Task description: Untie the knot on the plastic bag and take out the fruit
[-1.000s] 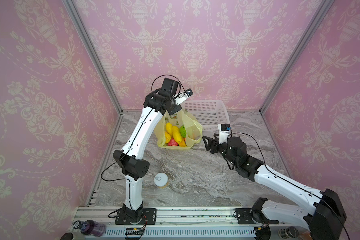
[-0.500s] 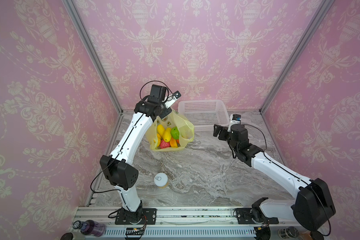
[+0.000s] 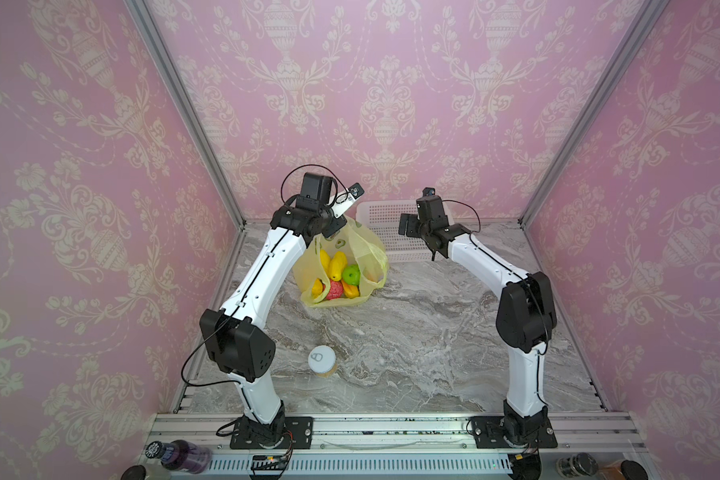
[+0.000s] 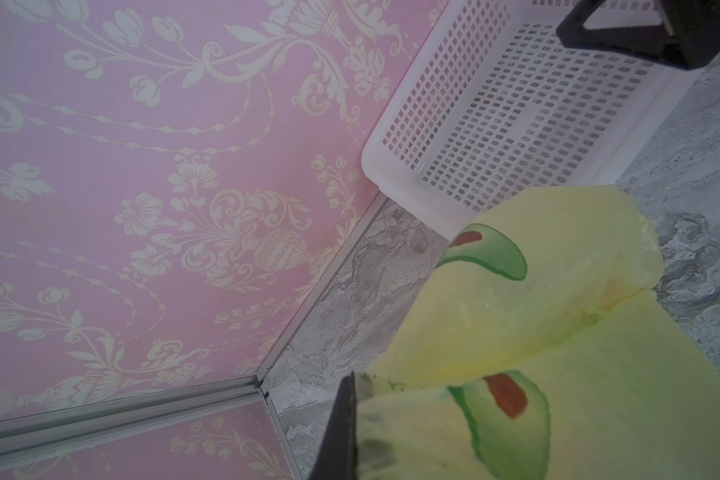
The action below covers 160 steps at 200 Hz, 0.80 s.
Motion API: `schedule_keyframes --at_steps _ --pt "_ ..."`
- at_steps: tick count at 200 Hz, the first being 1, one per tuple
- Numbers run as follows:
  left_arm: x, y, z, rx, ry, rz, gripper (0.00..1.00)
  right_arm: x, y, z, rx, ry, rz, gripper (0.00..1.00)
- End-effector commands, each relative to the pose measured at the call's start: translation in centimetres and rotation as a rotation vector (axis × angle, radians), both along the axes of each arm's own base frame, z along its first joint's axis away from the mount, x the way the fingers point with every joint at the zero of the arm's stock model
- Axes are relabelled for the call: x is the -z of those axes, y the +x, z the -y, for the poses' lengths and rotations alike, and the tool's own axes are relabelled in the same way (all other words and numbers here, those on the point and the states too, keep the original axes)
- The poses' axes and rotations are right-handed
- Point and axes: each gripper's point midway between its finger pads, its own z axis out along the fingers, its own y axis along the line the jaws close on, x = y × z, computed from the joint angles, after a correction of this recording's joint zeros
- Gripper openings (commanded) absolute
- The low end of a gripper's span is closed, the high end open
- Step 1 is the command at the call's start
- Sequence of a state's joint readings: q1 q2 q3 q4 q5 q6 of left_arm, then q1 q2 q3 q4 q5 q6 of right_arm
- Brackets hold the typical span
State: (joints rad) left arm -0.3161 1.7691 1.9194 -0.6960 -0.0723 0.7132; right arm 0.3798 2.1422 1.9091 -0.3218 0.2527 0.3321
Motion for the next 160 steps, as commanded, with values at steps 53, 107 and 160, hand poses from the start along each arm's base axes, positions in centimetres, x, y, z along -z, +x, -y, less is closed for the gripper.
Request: schedule_keyframes --at_steps 53,107,160 --pt "-0.9 -0.5 -0.2 0.021 -0.006 0.019 0.00 7.2 -0.1 1.6 -0.031 -0.102 -0.263 0.93" --pt "-1.2 -0.7 -0.2 0.026 -0.008 0.023 0.00 7.0 -4.5 6.3 0.065 -0.104 -0.240 0.90" --pt "-1.4 -0.8 0.2 0.048 -0.022 0.023 0.00 7.9 -11.7 11.5 0.199 -0.153 -0.250 0.90"
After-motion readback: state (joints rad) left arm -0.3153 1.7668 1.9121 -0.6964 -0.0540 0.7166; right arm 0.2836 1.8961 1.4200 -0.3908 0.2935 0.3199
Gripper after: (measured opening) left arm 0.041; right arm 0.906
